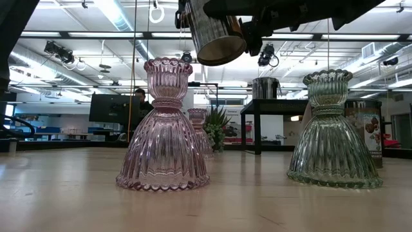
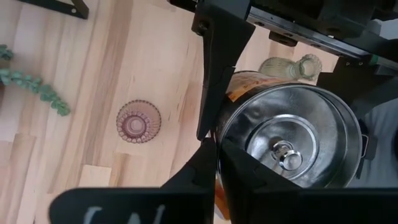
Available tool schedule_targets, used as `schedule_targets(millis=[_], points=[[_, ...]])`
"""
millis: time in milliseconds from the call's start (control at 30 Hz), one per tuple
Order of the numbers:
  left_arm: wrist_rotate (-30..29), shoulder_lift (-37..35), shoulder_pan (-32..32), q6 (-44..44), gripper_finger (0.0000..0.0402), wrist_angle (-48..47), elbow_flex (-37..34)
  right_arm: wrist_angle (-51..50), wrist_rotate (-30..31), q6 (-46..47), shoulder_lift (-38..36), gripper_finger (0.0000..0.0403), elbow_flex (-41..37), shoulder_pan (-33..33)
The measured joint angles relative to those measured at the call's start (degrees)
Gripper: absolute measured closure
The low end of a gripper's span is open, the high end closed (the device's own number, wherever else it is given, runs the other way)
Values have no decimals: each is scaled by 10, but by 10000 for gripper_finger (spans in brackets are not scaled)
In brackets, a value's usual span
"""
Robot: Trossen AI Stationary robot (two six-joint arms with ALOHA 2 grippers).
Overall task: Pick & Place candle stick holders
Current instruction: Align the left silver scented candle with the silver scented candle on the shelf
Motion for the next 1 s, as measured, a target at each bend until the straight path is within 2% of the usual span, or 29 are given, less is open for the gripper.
schedule_targets(millis=[167, 267, 433, 633, 867, 1000], points=[[1, -26, 3, 0, 367, -4, 1, -39, 8, -4, -23, 64, -1, 4], [-2, -50, 12, 0, 367, -3, 1, -65, 32, -6, -44, 64, -1, 9], [-66, -97, 25, 0, 366, -22, 2, -152, 96, -26, -109, 64, -1, 23], [-128, -130, 25, 15, 365, -57, 1, -271, 230, -37, -244, 64, -34, 59], [-202, -150, 24, 45, 367, -91, -5, -354, 367, -12, -474, 64, -118, 99], [-229, -168, 41, 62, 374, -89, -4, -396, 444, -13, -573, 64, -143, 105]])
